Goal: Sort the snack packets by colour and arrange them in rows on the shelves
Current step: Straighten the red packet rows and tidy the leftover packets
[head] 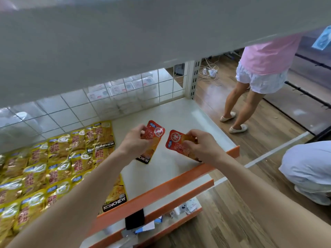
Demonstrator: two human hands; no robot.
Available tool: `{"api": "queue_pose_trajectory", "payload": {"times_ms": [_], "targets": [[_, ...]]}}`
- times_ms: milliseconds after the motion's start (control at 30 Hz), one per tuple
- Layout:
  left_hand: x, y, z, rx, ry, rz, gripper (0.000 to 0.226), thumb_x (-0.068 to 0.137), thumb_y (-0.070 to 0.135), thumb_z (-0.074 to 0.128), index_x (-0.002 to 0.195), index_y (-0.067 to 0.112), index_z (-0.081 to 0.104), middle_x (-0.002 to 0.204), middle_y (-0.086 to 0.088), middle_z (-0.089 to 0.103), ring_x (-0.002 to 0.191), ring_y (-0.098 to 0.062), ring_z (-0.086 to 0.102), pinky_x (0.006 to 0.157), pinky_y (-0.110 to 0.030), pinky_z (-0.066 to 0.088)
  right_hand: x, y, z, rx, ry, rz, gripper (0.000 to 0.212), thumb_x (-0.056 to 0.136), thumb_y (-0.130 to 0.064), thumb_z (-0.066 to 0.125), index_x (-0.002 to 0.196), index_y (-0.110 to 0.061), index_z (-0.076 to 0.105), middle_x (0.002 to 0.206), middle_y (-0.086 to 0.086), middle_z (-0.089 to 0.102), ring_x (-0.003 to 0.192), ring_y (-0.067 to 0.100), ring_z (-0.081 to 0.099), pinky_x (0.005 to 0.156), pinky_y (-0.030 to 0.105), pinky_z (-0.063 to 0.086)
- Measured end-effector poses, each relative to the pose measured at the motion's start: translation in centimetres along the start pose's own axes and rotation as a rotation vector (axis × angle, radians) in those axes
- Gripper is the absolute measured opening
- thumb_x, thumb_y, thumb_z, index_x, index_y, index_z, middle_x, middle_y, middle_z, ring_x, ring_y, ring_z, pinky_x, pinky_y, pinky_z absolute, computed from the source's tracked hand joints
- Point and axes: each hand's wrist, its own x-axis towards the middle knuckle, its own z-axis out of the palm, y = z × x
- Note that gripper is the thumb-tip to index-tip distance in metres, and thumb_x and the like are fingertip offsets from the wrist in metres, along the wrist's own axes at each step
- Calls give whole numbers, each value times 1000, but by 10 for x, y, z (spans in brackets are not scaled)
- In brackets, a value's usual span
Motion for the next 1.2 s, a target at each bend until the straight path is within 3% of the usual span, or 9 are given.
{"api": "queue_pose_trajectory", "payload": {"times_ms": [167, 267, 400, 567, 667, 767, 900, 1033, 1200], "targets": [[-45, 0, -38, -346, 97, -32, 25, 90, 9, 71, 107, 23, 60, 107, -4, 71, 83, -19, 74, 71, -32, 56, -16, -37, 4, 461, 55, 55, 7, 97, -18, 62, 103, -17, 65, 95, -2, 70, 81, 9, 68, 58, 14, 51], [-79, -14, -60, -468, 174, -48, 28, 88, 8, 72, 111, 21, 62, 112, -10, 71, 92, -26, 73, 73, -36, 57, -30, -66, 15, 639, 44, 52, 11, 95, -16, 64, 106, -16, 66, 95, -1, 73, 80, 10, 72, 61, 17, 55], [-127, -45, -86, -608, 280, -100, 26, 87, 0, 70, 107, 16, 67, 103, -14, 74, 88, -28, 71, 82, -46, 57, -57, -109, 41, 895, -81, 73, 17, 92, -7, 65, 102, -20, 67, 95, -1, 76, 84, 17, 74, 67, 25, 58], [-192, -91, -125, -679, 408, -152, 27, 87, 4, 69, 111, 17, 66, 102, -13, 75, 98, -35, 70, 94, -58, 53, -102, -165, 86, 849, -325, 9, 21, 88, 5, 66, 98, -13, 70, 93, 3, 76, 85, 16, 73, 65, 24, 56], [-238, -114, -152, -725, 507, -157, 25, 86, 2, 70, 107, 15, 67, 103, -16, 75, 95, -35, 71, 94, -59, 53, -128, -197, 115, 820, -412, -25, 16, 89, 3, 66, 97, -10, 69, 92, 5, 76, 82, 16, 72, 65, 24, 56], [-289, -137, -179, -754, 600, -167, 34, 73, 9, 82, 104, 16, 70, 101, -13, 76, 97, -37, 72, 95, -59, 53, -154, -233, 147, 788, -453, -50, 15, 88, 2, 67, 100, -8, 69, 93, 8, 76, 82, 19, 72, 65, 28, 56], [-364, -174, -213, -792, 714, -151, 40, 58, 16, 88, 95, 18, 73, 94, -11, 77, 85, -31, 74, 91, -56, 55, -198, -279, 193, 781, -543, -48, 15, 87, -3, 70, 100, -10, 69, 92, 9, 76, 78, 19, 72, 66, 30, 56], [-437, -211, -242, -804, 788, -128, 30, 76, 12, 77, 105, 12, 69, 95, -10, 77, 83, -25, 74, 77, -38, 55, -248, -323, 237, 728, -596, -100, 17, 84, -5, 74, 99, -12, 70, 84, 0, 77, 72, 12, 73, 58, 18, 53], [-515, -269, -280, -762, 920, -164, 15, 83, 12, 76, 95, 20, 73, 96, -6, 77, 94, -27, 74, 90, -49, 54, -304, -372, 299, 700, -630, -142, 17, 82, -7, 76, 97, -14, 72, 85, 1, 77, 77, 17, 73, 69, 29, 56]]}}
